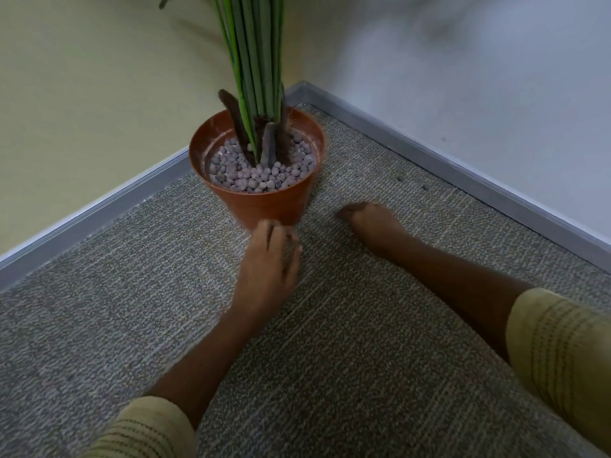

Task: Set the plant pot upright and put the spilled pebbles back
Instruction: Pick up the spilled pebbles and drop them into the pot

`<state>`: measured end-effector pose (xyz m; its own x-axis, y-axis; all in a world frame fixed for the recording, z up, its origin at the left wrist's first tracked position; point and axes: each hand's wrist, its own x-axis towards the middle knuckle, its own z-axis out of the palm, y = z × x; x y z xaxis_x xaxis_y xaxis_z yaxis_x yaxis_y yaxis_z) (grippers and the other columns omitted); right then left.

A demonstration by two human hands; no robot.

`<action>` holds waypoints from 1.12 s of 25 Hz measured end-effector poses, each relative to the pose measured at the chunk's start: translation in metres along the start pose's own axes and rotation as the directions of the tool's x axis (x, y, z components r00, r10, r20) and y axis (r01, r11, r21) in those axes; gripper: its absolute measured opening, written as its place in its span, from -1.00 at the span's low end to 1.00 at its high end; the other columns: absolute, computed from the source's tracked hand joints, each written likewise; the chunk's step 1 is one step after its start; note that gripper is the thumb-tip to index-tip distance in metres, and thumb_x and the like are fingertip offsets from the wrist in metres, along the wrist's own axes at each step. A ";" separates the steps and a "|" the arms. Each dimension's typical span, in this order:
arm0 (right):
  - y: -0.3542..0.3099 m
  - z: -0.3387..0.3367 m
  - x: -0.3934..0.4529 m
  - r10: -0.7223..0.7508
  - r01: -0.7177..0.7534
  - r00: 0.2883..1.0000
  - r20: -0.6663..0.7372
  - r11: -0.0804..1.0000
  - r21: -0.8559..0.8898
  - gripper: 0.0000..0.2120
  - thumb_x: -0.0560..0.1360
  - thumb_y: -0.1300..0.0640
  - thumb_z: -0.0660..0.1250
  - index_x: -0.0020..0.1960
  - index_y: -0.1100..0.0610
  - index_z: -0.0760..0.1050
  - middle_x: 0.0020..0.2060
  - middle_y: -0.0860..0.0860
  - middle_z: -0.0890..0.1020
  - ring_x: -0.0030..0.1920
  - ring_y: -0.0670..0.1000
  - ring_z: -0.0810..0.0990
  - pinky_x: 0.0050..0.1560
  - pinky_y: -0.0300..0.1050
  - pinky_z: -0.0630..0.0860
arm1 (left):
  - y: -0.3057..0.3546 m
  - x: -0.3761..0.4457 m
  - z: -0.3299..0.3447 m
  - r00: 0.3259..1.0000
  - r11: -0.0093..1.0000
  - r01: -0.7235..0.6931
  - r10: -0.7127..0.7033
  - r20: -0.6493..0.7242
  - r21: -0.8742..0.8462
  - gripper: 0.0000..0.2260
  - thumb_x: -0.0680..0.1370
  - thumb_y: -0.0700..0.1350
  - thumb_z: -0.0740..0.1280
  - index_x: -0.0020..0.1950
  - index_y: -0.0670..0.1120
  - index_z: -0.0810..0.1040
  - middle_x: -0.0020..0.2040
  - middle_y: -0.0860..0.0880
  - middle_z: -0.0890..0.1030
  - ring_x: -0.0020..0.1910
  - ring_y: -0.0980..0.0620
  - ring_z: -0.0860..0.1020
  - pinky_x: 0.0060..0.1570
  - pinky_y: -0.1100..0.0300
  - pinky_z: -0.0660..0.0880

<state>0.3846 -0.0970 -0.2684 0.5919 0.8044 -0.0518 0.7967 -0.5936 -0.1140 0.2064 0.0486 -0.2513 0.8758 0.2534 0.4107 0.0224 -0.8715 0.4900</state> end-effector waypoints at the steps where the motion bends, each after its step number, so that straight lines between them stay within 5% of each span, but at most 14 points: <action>1: -0.002 -0.004 0.000 -0.029 0.030 0.999 0.028 0.999 -0.035 -0.66 0.56 0.23 0.14 0.32 0.14 0.41 0.29 0.17 0.51 0.25 0.18 0.50 0.23 0.07 0.49 | 0.004 -0.003 0.006 0.996 1.000 -0.027 0.026 0.087 0.014 -0.89 0.53 -0.17 0.29 0.02 -0.18 0.50 -0.02 -0.13 0.48 -0.09 -0.02 0.47 -0.15 0.09 0.50; 3: -0.009 -0.009 0.004 -0.081 0.096 0.992 0.093 0.980 -0.172 -0.68 0.55 0.27 0.12 0.28 0.21 0.44 0.24 0.22 0.52 0.23 0.22 0.50 0.20 0.07 0.50 | 0.013 -0.009 0.018 0.954 0.991 -0.133 0.126 0.273 0.006 -0.84 0.54 -0.18 0.26 0.06 -0.19 0.55 0.01 -0.16 0.52 -0.03 -0.09 0.49 -0.03 -0.04 0.50; 6: -0.020 -0.014 0.007 -0.044 0.072 0.992 0.119 0.969 -0.238 -0.76 0.52 0.32 0.14 0.11 0.32 0.50 0.10 0.28 0.56 0.12 0.25 0.55 0.09 0.05 0.51 | 0.035 -0.018 0.044 0.779 0.960 -0.278 0.225 0.585 0.002 -0.64 0.58 -0.17 0.15 0.37 -0.12 0.41 0.35 -0.18 0.42 0.32 -0.13 0.38 0.35 0.02 0.32; 8: -0.019 -0.019 0.006 0.049 -0.039 0.996 0.078 0.991 -0.127 -0.78 0.53 0.30 0.15 0.08 0.33 0.51 0.07 0.30 0.57 0.09 0.25 0.57 0.08 0.03 0.50 | 0.053 -0.022 0.063 0.670 0.930 -0.366 0.244 0.701 0.025 -0.53 0.60 -0.18 0.10 0.52 -0.09 0.16 0.53 -0.13 0.18 0.50 -0.09 0.17 0.49 0.09 0.09; 12: 0.003 -0.031 -0.005 0.198 -0.211 0.976 0.085 0.958 0.196 -0.83 0.43 0.27 0.32 -0.05 0.30 0.64 -0.06 0.22 0.69 0.02 0.18 0.63 0.09 -0.06 0.53 | 0.082 -0.015 0.077 0.624 0.903 -0.428 0.329 0.709 -0.042 -0.40 0.52 -0.29 0.16 0.54 -0.10 0.05 0.57 -0.11 0.05 0.55 -0.10 0.04 0.49 0.03 0.07; 14: 0.019 -0.039 -0.011 0.371 -0.374 0.921 0.117 0.762 0.529 -0.85 0.35 0.33 0.43 -0.08 0.30 0.67 -0.12 0.17 0.71 -0.05 0.12 0.67 0.09 -0.09 0.56 | 0.087 -0.013 0.078 0.588 0.874 -0.484 0.355 0.727 -0.036 -0.46 0.54 -0.29 0.15 0.52 -0.12 0.14 0.55 -0.14 0.12 0.53 -0.13 0.10 0.50 0.01 0.08; 16: 0.028 -0.045 -0.018 0.486 -0.485 0.816 0.313 0.282 0.828 -0.84 0.34 0.41 0.43 -0.08 0.37 0.61 -0.16 0.20 0.66 -0.09 0.15 0.64 0.16 0.02 0.55 | 0.091 -0.014 0.076 0.569 0.862 -0.507 0.321 0.757 0.014 -0.54 0.57 -0.26 0.12 0.48 -0.14 0.23 0.52 -0.15 0.20 0.49 -0.15 0.20 0.47 -0.03 0.16; 17: 0.031 -0.047 -0.022 0.465 -0.498 0.777 0.424 0.042 0.866 -0.89 0.37 0.45 0.39 -0.10 0.38 0.59 -0.18 0.20 0.64 -0.11 0.14 0.62 0.18 0.04 0.54 | 0.093 -0.015 0.074 0.569 0.860 -0.509 0.299 0.766 0.043 -0.59 0.57 -0.26 0.10 0.43 -0.16 0.30 0.48 -0.17 0.27 0.44 -0.16 0.27 0.41 -0.05 0.25; 19: 0.034 -0.051 -0.022 0.405 -0.505 0.727 0.555 -0.232 0.831 -0.89 0.45 0.47 0.29 -0.16 0.32 0.54 -0.20 0.15 0.58 -0.16 0.04 0.59 0.09 -0.02 0.58 | 0.094 -0.014 0.068 0.580 0.853 -0.514 0.271 0.768 0.087 -0.70 0.56 -0.27 0.10 0.28 -0.21 0.41 0.33 -0.19 0.39 0.31 -0.20 0.39 0.24 -0.09 0.42; 23: 0.032 -0.070 -0.011 0.330 -0.502 0.695 0.640 -0.415 0.759 -0.89 0.52 0.38 0.22 -0.16 0.30 0.48 -0.23 0.15 0.50 -0.26 -0.01 0.50 -0.32 -0.04 0.64 | 0.082 -0.012 0.054 0.603 0.857 -0.496 0.224 0.766 0.140 -0.74 0.57 -0.24 0.10 0.22 -0.19 0.44 0.32 -0.16 0.41 0.26 -0.19 0.44 0.17 -0.08 0.46; 25: 0.021 -0.087 0.000 0.354 -0.437 0.718 0.600 -0.442 0.783 -0.93 0.51 0.37 0.25 -0.13 0.30 0.49 -0.21 0.15 0.50 -0.28 -0.03 0.51 -0.31 -0.05 0.66 | 0.075 -0.013 0.047 0.653 0.872 -0.463 0.213 0.727 0.160 -0.76 0.56 -0.24 0.11 0.18 -0.19 0.45 0.29 -0.16 0.44 0.19 -0.18 0.48 0.11 -0.07 0.45; 28: -0.007 -0.113 0.018 0.421 -0.237 0.784 0.455 -0.475 0.847 -0.83 0.48 0.48 0.21 0.01 0.36 0.50 -0.15 0.16 0.49 -0.21 0.01 0.56 -0.15 -0.13 0.66 | 0.068 -0.004 0.031 0.816 0.916 -0.362 0.221 0.534 0.172 -0.83 0.56 -0.20 0.15 0.09 -0.18 0.47 0.13 -0.15 0.48 -0.03 -0.13 0.55 -0.07 -0.02 0.50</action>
<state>0.4036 -0.0816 -0.1568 0.7440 0.3930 -0.5405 -0.6225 0.1137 -0.7743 0.2193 -0.0249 -0.2432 0.9770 -0.2107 0.0326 -0.2132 -0.9624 0.1682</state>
